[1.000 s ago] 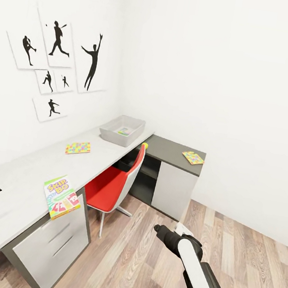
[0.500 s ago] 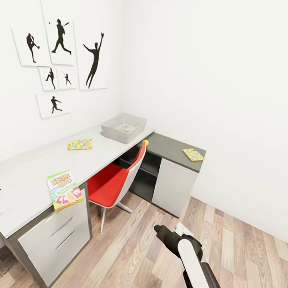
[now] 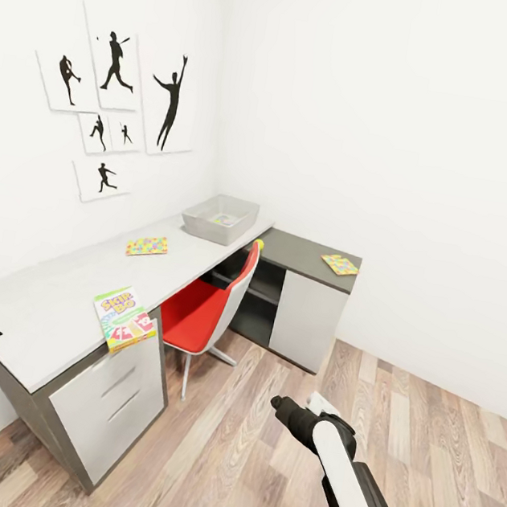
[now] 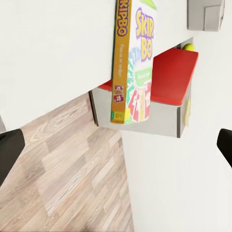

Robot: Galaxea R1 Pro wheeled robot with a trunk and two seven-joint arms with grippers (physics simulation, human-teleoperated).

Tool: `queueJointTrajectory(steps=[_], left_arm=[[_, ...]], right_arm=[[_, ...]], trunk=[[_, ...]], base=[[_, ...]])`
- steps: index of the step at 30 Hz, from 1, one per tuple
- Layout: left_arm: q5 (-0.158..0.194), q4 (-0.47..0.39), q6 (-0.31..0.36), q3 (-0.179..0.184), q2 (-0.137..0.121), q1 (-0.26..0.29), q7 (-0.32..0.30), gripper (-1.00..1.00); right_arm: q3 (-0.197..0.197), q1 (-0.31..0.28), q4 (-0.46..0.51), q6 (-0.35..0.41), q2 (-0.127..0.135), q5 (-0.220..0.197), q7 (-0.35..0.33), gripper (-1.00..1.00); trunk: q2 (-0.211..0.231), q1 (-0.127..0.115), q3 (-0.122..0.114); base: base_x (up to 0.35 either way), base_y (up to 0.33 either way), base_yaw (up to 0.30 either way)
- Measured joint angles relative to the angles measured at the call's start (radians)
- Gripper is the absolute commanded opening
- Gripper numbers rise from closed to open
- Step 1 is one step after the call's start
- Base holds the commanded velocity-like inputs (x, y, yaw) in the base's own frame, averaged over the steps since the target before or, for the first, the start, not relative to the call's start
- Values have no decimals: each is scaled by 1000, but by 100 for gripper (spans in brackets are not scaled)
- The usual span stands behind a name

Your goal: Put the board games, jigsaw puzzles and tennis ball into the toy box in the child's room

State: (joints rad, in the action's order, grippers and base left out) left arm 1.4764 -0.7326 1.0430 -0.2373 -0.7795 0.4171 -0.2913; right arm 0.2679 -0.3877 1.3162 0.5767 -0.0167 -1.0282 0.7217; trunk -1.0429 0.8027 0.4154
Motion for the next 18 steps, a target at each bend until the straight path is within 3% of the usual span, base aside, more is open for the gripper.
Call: queueJointTrajectory(steps=[12, 18], left_arm=[[-1, 0, 0, 1, 5, -1, 0, 100], [-9, 17, -3, 2, 39, -1, 5, 100]], right_arm=[[1, 0, 0, 0, 0, 0, 0, 100], [1, -1, 1, 1, 1, -1, 0, 100]], trunk=[[-84, 46, 38], [-126, 69, 57]], base=[[-10, 2, 0], [0, 0, 0]])
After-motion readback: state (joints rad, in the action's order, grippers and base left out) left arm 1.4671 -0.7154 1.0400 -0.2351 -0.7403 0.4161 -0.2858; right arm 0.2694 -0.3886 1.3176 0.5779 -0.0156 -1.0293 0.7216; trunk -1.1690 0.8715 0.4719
